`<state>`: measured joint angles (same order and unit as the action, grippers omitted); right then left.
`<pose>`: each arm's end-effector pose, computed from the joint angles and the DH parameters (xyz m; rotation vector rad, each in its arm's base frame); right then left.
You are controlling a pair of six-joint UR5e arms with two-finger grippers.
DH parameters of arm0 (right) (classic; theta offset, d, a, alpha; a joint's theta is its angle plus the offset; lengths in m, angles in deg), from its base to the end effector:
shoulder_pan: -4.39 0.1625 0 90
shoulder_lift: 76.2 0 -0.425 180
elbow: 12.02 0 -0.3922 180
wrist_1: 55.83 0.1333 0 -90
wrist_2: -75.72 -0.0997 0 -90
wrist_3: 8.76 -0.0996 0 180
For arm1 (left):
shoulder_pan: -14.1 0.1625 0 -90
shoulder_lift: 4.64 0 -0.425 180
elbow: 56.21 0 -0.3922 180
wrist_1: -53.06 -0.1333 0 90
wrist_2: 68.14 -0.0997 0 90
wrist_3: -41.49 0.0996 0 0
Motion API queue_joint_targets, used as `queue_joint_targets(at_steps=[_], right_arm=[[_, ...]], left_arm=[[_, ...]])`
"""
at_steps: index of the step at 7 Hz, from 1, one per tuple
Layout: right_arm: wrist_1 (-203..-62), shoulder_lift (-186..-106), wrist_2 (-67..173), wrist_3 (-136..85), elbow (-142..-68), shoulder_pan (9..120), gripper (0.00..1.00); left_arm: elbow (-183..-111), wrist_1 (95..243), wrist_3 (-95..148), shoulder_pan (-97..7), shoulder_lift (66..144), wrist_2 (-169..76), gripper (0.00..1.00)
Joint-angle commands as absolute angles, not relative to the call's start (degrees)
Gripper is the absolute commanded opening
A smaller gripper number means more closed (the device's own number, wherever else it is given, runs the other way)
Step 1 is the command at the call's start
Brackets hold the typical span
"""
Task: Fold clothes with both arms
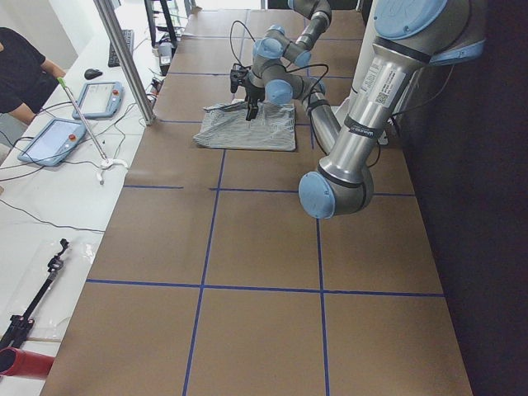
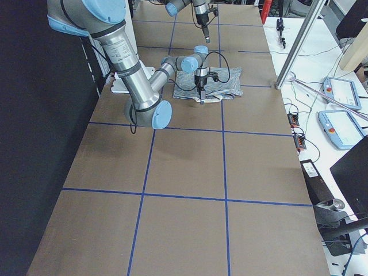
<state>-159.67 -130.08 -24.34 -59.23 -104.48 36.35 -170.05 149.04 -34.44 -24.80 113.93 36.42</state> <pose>-0.5230 -0.4629 0.3086 0.1114 -0.4510 -0.1676 0.3809 -0.4465 0.1906 0.2452 1.0129 -0.2641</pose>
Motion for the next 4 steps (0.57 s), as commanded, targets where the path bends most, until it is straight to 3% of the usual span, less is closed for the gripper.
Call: queue_joint_targets(at_steps=[1,2,4], right_arm=[[-159.5,-132.8,-27.0,-55.3,-108.0,41.5,1.00],[-159.3,-129.4,-28.4,-55.3,-106.8,43.7,1.00],[-156.8,-114.0,-27.8,-54.4,-88.9,43.9,1.00]], left_arm=[[-170.1,149.0,-34.5,-24.8,113.9,36.4,1.00],[-170.2,149.0,-34.4,-24.8,113.9,36.4,1.00],[-170.3,148.8,-33.5,-25.4,113.8,36.4,1.00]])
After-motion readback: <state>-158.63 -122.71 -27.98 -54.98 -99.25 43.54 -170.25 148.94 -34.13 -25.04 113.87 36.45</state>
